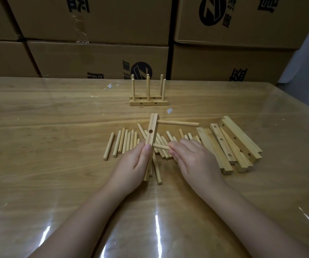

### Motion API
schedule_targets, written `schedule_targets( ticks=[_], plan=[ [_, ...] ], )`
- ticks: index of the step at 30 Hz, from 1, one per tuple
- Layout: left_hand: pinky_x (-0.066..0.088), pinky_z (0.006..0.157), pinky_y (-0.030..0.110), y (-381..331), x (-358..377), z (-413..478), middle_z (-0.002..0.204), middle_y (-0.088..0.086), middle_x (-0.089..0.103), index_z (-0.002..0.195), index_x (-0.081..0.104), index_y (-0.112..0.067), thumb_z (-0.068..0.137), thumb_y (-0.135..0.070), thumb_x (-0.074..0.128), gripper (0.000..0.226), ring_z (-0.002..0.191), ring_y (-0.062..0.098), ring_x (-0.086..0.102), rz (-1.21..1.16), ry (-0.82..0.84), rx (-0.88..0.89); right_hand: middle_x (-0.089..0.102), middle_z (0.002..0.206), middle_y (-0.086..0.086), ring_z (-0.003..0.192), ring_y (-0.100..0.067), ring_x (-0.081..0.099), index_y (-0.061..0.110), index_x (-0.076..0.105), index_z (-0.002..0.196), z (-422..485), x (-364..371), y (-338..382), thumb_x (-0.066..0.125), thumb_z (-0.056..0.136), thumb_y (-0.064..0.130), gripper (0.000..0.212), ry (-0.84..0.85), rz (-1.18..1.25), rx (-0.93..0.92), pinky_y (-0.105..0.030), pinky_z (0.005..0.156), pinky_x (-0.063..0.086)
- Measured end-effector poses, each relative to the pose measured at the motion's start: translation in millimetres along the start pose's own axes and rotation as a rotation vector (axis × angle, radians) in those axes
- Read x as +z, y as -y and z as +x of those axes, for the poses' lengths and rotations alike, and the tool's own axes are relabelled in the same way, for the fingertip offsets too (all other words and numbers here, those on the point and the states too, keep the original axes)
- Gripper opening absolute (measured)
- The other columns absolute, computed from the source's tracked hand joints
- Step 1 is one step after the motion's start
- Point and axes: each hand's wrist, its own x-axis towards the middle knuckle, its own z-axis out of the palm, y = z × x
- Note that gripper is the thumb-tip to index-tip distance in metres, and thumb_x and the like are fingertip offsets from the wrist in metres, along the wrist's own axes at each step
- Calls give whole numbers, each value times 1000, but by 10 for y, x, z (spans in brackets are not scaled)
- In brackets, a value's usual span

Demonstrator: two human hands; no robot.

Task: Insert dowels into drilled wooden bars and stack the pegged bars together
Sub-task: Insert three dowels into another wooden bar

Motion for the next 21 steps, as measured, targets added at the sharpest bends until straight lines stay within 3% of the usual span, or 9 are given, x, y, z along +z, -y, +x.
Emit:
schedule_targets(
  ticks=[6,11,14,17,21],
  plan=[
    [46,64,29,0,16,7,72,-6,62,108,49,-43,92,-53,23,32,70,4,57,87,4,17,60,74,0,64,-16,52,12,69,96,13,-19,26,47,91,21,25,0,-67,-9,-27,51,40],
    [48,64,32,-22,12,3,72,-6,62,121,55,-29,88,-63,16,62,67,3,57,142,8,19,61,74,0,64,-16,52,12,69,96,27,-12,46,48,89,20,23,8,-80,-3,-25,51,40],
    [48,65,34,-27,8,-6,72,-3,63,116,54,-31,94,-58,17,51,67,7,58,162,8,21,62,74,-1,64,-16,53,12,70,96,11,-17,50,49,89,20,23,10,-79,0,-25,51,40],
    [50,66,37,-50,0,-1,72,-1,64,120,55,-26,91,-60,14,61,68,10,59,179,13,16,63,75,-1,64,-16,54,11,70,96,8,-26,45,50,88,19,23,13,-80,-4,-24,51,40],
    [51,72,40,-69,-3,-18,83,5,69,126,55,-22,95,-53,19,56,76,18,63,214,6,32,64,75,0,64,-16,56,11,70,95,3,-28,40,53,86,16,20,21,-67,-9,-24,50,41]
  ],
)
